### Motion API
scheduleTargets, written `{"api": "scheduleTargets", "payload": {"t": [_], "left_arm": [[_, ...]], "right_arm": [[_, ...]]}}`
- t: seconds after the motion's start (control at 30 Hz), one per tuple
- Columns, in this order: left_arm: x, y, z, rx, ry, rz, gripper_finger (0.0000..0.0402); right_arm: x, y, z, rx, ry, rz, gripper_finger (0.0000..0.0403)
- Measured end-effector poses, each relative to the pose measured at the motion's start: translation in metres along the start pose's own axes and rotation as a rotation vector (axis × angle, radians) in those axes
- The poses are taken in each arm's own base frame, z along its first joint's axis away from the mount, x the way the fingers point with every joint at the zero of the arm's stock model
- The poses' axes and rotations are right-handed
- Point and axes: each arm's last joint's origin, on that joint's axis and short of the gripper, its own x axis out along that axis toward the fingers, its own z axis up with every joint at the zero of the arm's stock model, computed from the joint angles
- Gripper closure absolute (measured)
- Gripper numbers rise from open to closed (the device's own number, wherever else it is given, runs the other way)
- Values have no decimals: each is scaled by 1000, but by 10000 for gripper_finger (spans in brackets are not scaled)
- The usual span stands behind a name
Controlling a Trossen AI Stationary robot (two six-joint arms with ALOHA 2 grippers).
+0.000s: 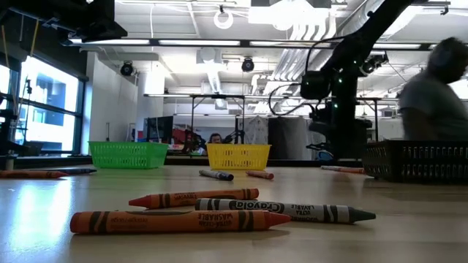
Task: Sort crayons
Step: Put the gray crayon into the yellow bin
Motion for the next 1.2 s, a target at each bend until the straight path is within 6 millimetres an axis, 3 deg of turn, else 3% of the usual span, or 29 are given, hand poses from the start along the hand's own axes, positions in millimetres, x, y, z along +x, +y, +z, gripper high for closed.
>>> {"api": "scheduleTargets", "payload": {"t": [0.4, 0.8, 1.07, 1.2], "left_arm": [[0, 0, 0, 0, 0, 0, 303], [0, 0, 0, 1, 0, 0, 303], [0, 0, 0, 1, 1, 0, 303], [0, 0, 0, 3, 2, 0, 303]], "right_arm": [[-4, 1, 6, 11, -19, 5, 304], [25, 8, 3, 4, 76, -22, 304], [30, 9, 3, -8, 91, -29, 305], [31, 9, 3, -29, 93, -26, 328]]}}
